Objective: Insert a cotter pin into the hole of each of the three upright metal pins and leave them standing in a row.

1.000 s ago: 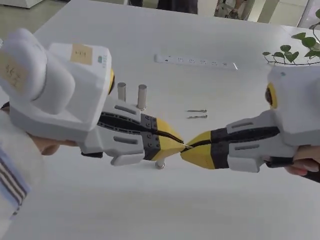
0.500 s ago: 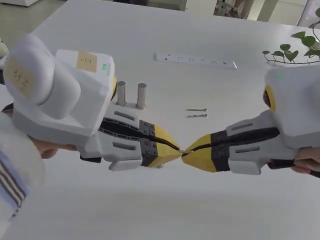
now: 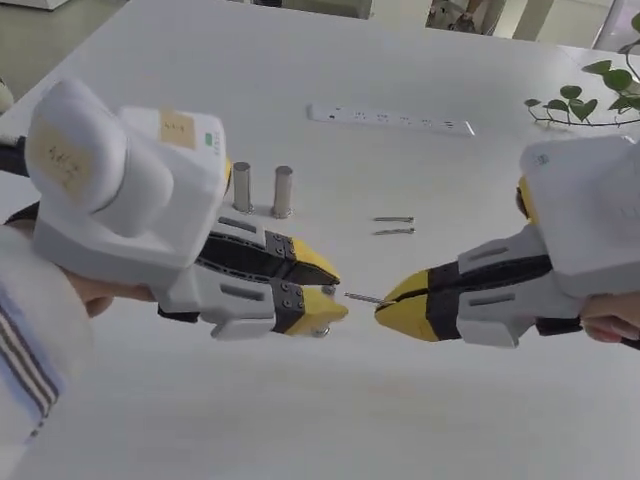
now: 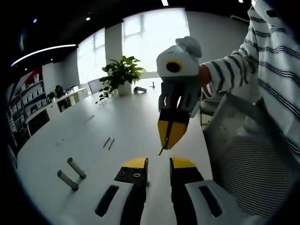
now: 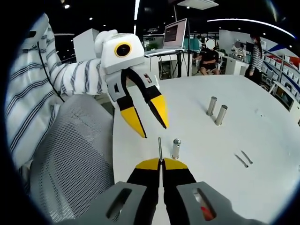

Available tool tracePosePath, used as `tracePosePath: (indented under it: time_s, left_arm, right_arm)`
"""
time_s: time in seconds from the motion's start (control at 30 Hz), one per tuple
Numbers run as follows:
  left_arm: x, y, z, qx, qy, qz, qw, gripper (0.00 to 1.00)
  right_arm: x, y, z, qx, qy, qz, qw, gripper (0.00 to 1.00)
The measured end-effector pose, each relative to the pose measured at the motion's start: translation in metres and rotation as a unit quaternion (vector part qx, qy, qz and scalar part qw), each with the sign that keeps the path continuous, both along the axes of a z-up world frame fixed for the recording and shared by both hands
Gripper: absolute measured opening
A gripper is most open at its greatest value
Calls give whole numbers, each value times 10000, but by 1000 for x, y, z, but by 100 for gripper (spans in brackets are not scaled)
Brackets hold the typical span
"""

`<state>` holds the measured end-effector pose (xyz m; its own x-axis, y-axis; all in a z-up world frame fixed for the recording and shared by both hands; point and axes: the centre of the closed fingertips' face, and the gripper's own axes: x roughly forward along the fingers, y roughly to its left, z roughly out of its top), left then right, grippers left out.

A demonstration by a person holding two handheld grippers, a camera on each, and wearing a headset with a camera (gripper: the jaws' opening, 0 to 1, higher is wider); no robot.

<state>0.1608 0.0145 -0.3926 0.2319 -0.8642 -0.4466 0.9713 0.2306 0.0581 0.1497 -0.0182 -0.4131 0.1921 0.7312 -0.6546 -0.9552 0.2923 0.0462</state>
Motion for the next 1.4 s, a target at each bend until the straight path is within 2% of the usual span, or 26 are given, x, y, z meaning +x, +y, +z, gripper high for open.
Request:
tracePosePath:
  time_s: [0.1, 0.27, 0.33, 0.4, 0.53, 0.57, 0.67, 0.77, 0.87, 1.0, 1.1, 1.4]
  left_arm:
    - [12, 5, -10, 118, -32, 187, 9997, 18]
    - [20, 7, -23, 295, 12, 288, 9992, 20]
    - [22, 6, -26, 365, 8, 298, 9989, 21]
    - [25, 4, -25, 347, 15, 325, 9989, 21]
    - [26, -2, -28, 334, 83, 253, 9991, 19]
    - [27, -3, -28, 293, 158, 259, 9991, 18]
    - [29, -5, -32, 365, 126, 252, 9989, 17]
    - [28, -6, -37, 457, 141, 223, 9986, 17]
    - [28, -7, -40, 461, 169, 236, 9985, 18]
    - [29, -7, -44, 549, 180, 239, 9980, 15]
    - [28, -8, -46, 536, 250, 214, 9980, 6]
    - [29, -7, -49, 567, 306, 191, 9977, 6]
  right_arm:
    - [9, -5, -7, -191, -39, -149, 9997, 0]
    - [17, -8, -17, -435, -99, -177, 9988, 0]
    - [18, -8, -21, -487, -110, -150, 9986, 0]
    - [20, -7, -25, -562, -137, -122, 9983, 0]
    - [25, -5, -29, -632, -152, -117, 9978, 0]
    - [28, -5, -30, -663, -176, -123, 9976, 0]
    - [31, -4, -32, -693, -209, -86, 9973, 0]
    - [30, -3, -34, -745, -216, -9, 9970, 0]
    - [29, -2, -38, -835, -236, 83, 9962, 0]
    - [28, -1, -40, -856, -229, 149, 9960, 0]
    - [30, -1, -40, -918, -315, 181, 9951, 0]
    - [30, 4, -37, -854, -327, 206, 9956, 0]
